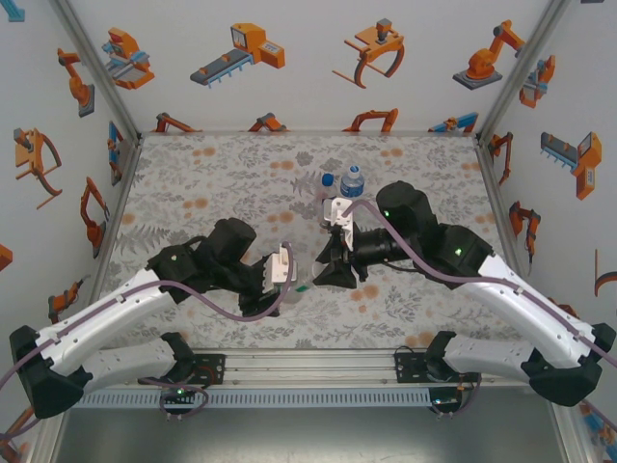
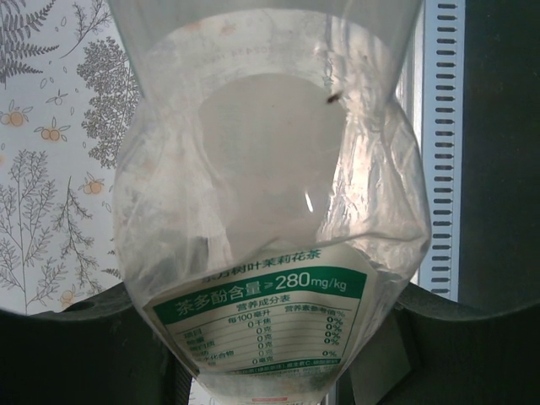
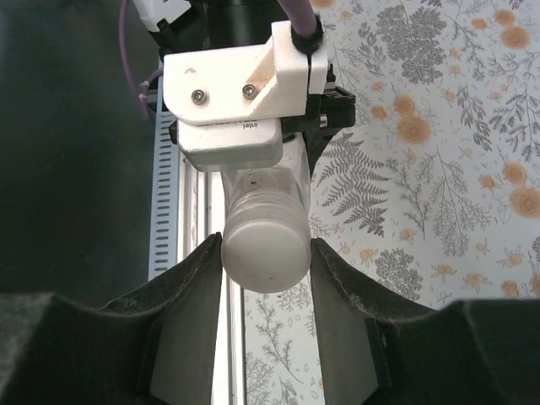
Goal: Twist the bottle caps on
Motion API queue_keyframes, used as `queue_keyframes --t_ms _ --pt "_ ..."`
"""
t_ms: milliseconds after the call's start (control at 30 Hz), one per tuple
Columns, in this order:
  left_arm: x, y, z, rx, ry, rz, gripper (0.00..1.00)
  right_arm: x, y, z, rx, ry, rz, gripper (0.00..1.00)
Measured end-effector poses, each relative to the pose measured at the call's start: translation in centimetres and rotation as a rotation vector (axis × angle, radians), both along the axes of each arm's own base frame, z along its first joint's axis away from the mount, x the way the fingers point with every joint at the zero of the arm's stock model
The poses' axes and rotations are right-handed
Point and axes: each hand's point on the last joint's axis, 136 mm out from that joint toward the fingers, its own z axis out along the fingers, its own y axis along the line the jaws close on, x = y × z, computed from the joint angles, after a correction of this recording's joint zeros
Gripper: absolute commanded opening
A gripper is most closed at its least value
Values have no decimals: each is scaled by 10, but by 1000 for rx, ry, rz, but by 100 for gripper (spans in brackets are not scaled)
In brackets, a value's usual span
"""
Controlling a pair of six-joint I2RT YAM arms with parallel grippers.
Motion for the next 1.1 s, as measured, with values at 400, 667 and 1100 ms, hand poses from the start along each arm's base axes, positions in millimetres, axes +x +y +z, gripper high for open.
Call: queue_keyframes --t_ms 400,667,1100 --pt "-4 1 -2 14 4 -16 2 -4 2 -4 -26 7 46 6" --pt "-7 3 -5 31 14 -19 1 -6 5 -8 -40 19 68 4" --pt "1 5 0 15 -34 21 0 13 4 -6 -22 263 -163 0"
